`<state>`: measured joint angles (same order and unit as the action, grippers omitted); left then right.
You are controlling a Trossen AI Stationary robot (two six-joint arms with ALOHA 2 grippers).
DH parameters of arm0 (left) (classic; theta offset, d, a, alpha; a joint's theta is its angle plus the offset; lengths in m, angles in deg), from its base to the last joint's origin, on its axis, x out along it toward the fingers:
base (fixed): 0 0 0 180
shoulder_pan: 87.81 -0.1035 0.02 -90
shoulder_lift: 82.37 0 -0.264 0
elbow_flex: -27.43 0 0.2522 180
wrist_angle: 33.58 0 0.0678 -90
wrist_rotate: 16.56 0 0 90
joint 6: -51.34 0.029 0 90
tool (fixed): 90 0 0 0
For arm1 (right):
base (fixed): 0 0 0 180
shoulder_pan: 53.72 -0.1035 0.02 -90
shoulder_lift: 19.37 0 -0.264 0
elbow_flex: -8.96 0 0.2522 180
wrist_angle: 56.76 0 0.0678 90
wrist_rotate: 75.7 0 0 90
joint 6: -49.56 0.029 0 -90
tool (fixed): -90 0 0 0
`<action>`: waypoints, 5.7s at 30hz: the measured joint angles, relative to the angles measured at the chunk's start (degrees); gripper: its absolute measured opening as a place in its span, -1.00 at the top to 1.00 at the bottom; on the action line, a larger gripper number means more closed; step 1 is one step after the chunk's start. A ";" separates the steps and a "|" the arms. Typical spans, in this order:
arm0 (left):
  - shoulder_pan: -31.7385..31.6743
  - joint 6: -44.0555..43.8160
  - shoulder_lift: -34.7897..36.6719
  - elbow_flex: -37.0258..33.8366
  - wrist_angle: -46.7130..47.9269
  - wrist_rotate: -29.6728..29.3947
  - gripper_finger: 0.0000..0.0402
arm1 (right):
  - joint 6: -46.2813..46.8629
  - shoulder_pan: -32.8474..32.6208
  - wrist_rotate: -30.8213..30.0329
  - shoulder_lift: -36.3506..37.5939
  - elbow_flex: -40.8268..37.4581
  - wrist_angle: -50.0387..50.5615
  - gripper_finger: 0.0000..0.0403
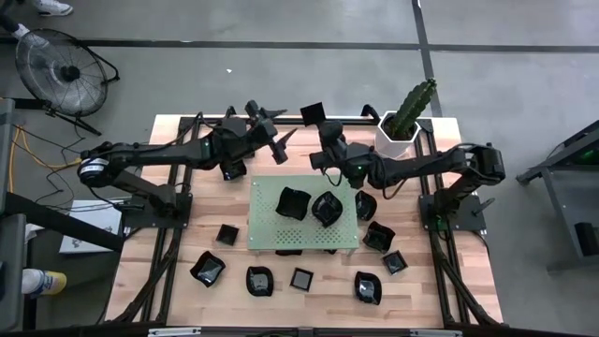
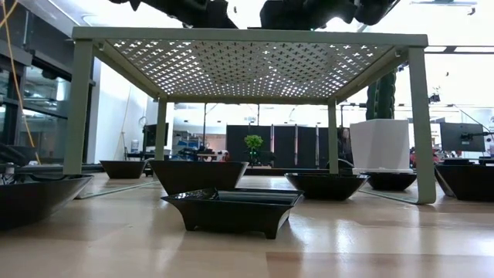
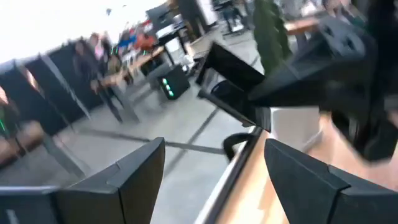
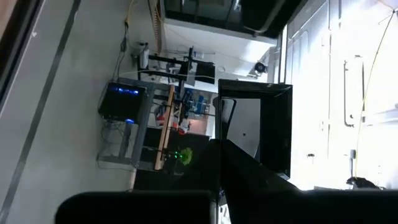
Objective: Pick & Place Mini shaped plates
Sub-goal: Put the black square shaped plate on the shelf
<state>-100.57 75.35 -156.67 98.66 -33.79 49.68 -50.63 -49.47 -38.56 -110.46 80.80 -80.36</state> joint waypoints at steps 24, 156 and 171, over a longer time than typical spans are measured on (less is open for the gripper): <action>8.63 95.88 0.02 0.00 3.88 -3.15 -0.35 | 7.83 -0.17 2.43 -0.04 0.00 5.54 1.00; 8.68 100.64 -2.87 0.00 4.16 -18.07 1.00 | 13.73 -6.63 -0.26 -0.02 -0.04 0.09 0.02; 8.66 82.45 7.98 0.00 22.34 -17.32 1.00 | 16.35 -7.15 -10.67 2.61 -0.04 -1.81 0.02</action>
<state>-91.91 157.80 -148.69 98.66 -11.45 32.36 -34.27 -56.61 -49.23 -107.85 80.76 -82.17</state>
